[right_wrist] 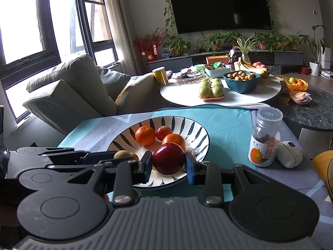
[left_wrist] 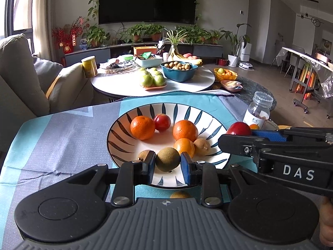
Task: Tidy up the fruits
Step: 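Open the left gripper to drop the kiwi into the bowl, then drop the red plum from the right gripper while the left gripper moves to an orange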
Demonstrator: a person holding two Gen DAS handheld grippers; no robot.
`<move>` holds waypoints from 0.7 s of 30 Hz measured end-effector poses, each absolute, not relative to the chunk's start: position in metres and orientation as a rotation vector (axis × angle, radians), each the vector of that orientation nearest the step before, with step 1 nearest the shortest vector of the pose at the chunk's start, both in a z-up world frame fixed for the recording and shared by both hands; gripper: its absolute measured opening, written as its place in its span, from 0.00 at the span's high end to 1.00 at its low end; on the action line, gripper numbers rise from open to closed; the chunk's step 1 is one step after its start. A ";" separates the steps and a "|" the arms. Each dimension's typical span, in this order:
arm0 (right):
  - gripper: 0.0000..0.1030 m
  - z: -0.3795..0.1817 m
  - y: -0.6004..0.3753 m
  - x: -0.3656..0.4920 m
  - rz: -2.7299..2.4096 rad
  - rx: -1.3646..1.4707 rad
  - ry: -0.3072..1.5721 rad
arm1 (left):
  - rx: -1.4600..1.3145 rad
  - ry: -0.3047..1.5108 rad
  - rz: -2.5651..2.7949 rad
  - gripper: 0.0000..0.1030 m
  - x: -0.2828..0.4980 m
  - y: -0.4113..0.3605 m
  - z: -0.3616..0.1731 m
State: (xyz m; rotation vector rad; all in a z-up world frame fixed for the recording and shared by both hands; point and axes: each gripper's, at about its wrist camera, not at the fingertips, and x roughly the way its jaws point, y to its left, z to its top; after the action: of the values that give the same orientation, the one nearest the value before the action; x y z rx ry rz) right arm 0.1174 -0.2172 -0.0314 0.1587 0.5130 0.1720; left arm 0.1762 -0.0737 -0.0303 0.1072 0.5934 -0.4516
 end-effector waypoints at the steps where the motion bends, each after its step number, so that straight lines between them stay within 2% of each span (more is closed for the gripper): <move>1: 0.24 -0.032 -0.218 0.118 0.171 0.159 0.514 | 0.113 0.594 -0.448 0.76 0.176 -0.075 -0.031; 10: 0.24 -0.035 -0.218 0.120 0.170 0.163 0.527 | 0.104 0.572 -0.423 0.71 0.175 -0.070 -0.029; 21: 0.24 -0.038 -0.211 0.122 0.187 0.154 0.544 | 0.075 0.563 -0.384 0.71 0.172 -0.055 -0.025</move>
State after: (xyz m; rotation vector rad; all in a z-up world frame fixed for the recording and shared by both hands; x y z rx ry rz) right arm 0.1222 -0.2111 -0.0376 0.1540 0.5437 0.1875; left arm 0.1720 -0.0547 -0.0250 0.0746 0.5628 -0.3840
